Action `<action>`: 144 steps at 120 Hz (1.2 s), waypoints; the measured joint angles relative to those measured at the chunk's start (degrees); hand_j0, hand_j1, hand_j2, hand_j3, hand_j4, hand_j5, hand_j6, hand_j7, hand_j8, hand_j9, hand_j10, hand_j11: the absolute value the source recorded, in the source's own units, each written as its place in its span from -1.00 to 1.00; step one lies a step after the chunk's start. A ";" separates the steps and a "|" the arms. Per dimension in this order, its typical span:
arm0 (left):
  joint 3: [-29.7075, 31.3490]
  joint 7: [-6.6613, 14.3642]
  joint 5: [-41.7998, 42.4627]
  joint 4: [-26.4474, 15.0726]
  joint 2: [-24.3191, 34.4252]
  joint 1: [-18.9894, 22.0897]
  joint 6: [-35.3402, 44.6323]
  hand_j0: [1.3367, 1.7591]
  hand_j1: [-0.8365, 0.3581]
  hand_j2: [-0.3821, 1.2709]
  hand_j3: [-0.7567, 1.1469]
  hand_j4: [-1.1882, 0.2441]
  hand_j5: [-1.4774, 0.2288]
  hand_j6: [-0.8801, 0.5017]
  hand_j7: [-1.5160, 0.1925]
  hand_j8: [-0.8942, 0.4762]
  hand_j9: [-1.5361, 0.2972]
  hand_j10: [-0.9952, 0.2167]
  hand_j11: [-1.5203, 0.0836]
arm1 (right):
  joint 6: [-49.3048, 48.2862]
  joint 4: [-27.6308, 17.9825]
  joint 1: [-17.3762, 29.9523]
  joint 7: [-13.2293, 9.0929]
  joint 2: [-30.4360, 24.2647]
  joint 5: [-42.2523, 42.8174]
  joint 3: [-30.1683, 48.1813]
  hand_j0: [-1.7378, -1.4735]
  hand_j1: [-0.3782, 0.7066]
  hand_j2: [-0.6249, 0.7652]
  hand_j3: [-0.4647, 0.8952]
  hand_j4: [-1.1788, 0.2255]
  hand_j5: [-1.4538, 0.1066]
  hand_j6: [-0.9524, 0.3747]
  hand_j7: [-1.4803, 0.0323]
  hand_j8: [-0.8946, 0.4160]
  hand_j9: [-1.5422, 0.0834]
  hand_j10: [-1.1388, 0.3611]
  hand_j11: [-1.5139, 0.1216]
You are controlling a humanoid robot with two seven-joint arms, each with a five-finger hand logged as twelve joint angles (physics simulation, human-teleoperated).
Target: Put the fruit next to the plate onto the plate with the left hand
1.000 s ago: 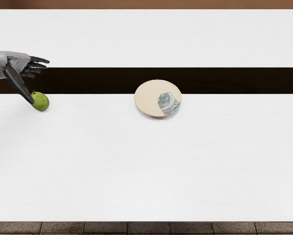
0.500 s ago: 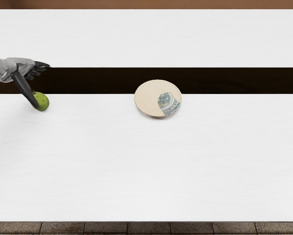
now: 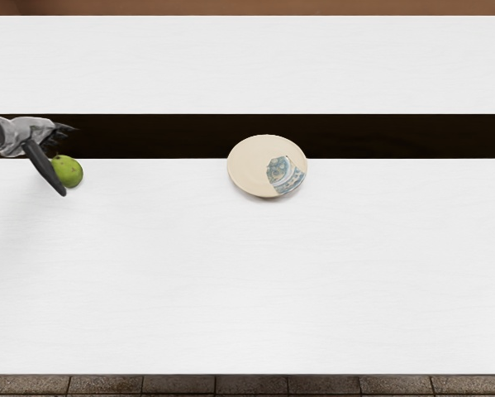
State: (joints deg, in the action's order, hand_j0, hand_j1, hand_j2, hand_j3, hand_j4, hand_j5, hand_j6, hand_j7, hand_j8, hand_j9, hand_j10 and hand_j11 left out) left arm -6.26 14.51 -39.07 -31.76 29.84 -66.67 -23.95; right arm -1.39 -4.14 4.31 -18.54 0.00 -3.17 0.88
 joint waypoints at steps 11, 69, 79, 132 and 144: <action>0.02 -0.01 0.04 0.59 -0.10 0.05 0.06 0.52 0.97 -0.53 -0.21 0.64 0.72 0.26 0.76 0.29 0.66 0.63 0.88 | 0.00 0.00 0.00 0.00 0.00 0.00 0.00 -0.40 -0.95 -0.10 -0.32 0.68 0.86 0.43 0.96 0.36 0.90 0.52 0.85; 0.52 -0.01 -0.35 1.00 -2.14 0.75 2.10 0.52 0.64 -0.50 -0.21 0.42 0.47 0.02 0.51 0.05 0.43 0.36 0.62 | 0.00 0.00 0.00 0.00 0.00 0.00 0.00 -0.40 -0.95 -0.10 -0.32 0.68 0.86 0.43 0.96 0.36 0.90 0.52 0.85; 0.89 -0.04 -0.42 1.00 -2.41 0.94 2.67 0.52 0.60 -0.49 -0.21 0.39 0.44 -0.01 0.49 0.02 0.41 0.39 0.54 | 0.00 0.00 0.00 0.00 0.00 0.00 0.00 -0.40 -0.95 -0.10 -0.32 0.68 0.86 0.43 0.96 0.36 0.90 0.52 0.85; 2.18 -0.03 -0.46 -0.09 -1.66 0.40 3.49 0.52 0.45 -0.47 -0.21 0.27 0.33 -0.13 0.37 -0.05 0.26 0.26 0.39 | 0.00 0.01 0.00 0.00 0.00 0.00 0.00 -0.40 -0.95 -0.10 -0.32 0.68 0.86 0.43 0.96 0.36 0.90 0.52 0.85; 2.79 -0.02 -0.58 -0.67 -1.63 -0.12 3.51 0.52 0.43 -0.47 -0.21 0.27 0.31 -0.13 0.36 -0.08 0.26 0.22 0.40 | 0.00 0.00 0.00 0.00 0.00 0.00 0.00 -0.40 -0.95 -0.10 -0.32 0.68 0.86 0.43 0.96 0.36 0.90 0.52 0.85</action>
State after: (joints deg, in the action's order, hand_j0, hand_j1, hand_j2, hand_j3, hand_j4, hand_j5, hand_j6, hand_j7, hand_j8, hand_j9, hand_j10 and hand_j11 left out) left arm -3.48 14.50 -39.65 -32.43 28.21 -66.79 -20.45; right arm -1.39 -4.14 4.31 -18.54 0.00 -3.17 0.88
